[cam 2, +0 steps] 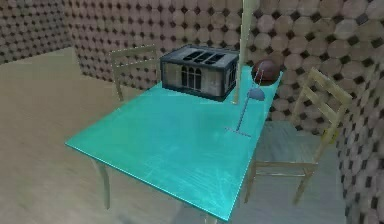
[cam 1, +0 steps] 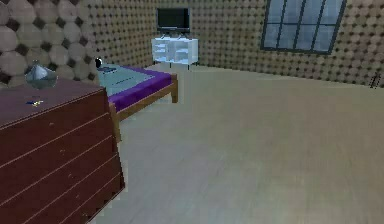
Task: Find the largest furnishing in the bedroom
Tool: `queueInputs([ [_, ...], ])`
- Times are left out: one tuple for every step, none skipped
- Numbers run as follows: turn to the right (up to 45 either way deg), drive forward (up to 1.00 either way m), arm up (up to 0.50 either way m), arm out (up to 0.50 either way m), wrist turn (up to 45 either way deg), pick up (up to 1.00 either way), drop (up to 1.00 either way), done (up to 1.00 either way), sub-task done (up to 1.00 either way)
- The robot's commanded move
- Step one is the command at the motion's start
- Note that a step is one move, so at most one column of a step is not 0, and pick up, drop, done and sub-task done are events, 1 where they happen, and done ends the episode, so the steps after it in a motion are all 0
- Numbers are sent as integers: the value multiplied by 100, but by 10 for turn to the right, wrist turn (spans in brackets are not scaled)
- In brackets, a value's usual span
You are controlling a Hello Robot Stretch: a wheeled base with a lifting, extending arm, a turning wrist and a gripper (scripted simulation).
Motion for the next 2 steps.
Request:
queueInputs([
  [0,100,0,0,0,0,0,0,0],
  [-90,0,0,0,0,0,0,0,0],
])
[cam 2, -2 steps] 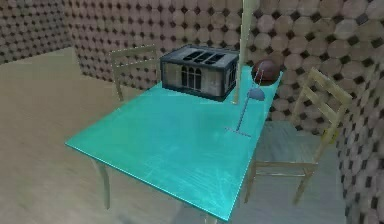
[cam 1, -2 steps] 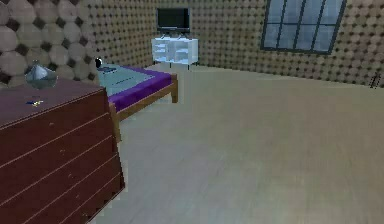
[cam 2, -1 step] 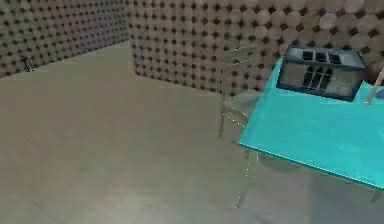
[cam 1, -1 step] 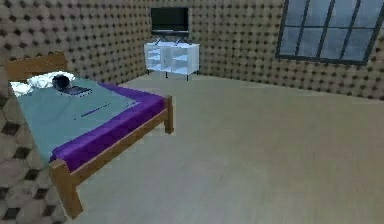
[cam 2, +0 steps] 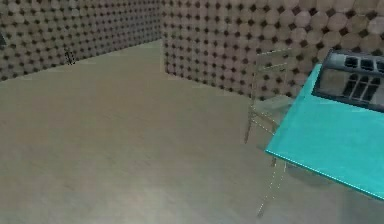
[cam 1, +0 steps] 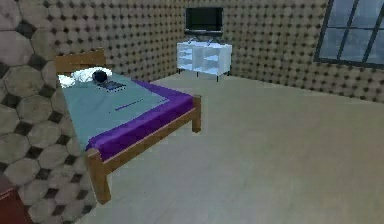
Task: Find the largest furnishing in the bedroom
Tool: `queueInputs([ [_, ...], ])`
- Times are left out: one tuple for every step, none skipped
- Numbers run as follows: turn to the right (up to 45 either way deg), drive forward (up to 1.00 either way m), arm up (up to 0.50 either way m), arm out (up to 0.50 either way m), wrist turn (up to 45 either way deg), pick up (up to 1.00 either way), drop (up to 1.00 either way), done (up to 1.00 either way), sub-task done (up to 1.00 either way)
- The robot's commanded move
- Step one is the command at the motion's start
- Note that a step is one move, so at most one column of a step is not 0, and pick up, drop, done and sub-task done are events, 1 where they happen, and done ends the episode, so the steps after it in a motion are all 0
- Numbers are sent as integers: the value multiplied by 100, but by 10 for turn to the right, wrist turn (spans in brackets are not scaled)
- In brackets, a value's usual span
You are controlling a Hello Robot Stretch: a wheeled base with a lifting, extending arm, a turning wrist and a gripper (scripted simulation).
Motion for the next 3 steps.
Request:
queueInputs([
  [0,30,0,0,0,0,0,0,0],
  [-150,0,0,0,0,0,0,0,0],
  [-30,0,0,0,0,0,0,0,0],
])
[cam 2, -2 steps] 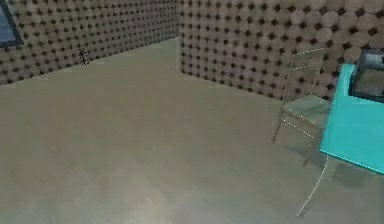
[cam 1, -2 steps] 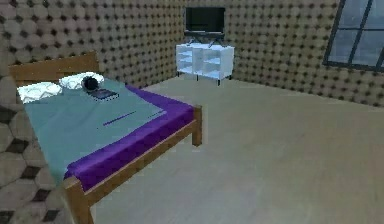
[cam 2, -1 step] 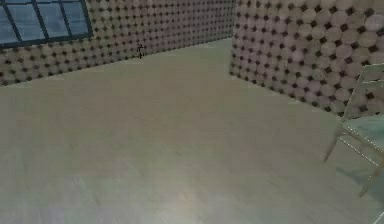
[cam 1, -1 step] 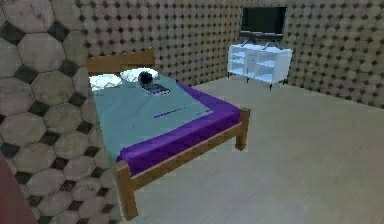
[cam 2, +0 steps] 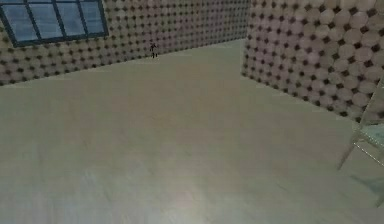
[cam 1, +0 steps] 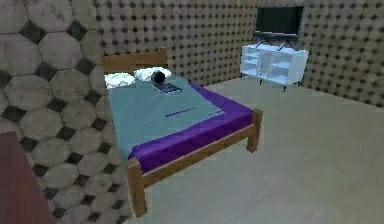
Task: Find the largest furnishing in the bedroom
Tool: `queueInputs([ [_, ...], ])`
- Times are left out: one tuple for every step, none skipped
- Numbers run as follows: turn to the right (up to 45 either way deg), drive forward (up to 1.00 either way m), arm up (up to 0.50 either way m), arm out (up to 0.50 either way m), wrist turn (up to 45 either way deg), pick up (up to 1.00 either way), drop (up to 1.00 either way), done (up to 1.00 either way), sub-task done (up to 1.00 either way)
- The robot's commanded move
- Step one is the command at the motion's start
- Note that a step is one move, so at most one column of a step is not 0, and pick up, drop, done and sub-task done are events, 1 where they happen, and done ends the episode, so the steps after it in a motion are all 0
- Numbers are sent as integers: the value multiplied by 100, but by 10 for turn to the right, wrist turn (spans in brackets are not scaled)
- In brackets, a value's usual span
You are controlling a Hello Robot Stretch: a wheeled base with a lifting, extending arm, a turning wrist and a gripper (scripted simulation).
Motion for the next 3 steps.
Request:
queueInputs([
  [0,20,0,0,0,0,0,0,0],
  [-90,0,0,0,0,0,0,0,0],
  [0,0,0,0,0,0,0,100,0],
])
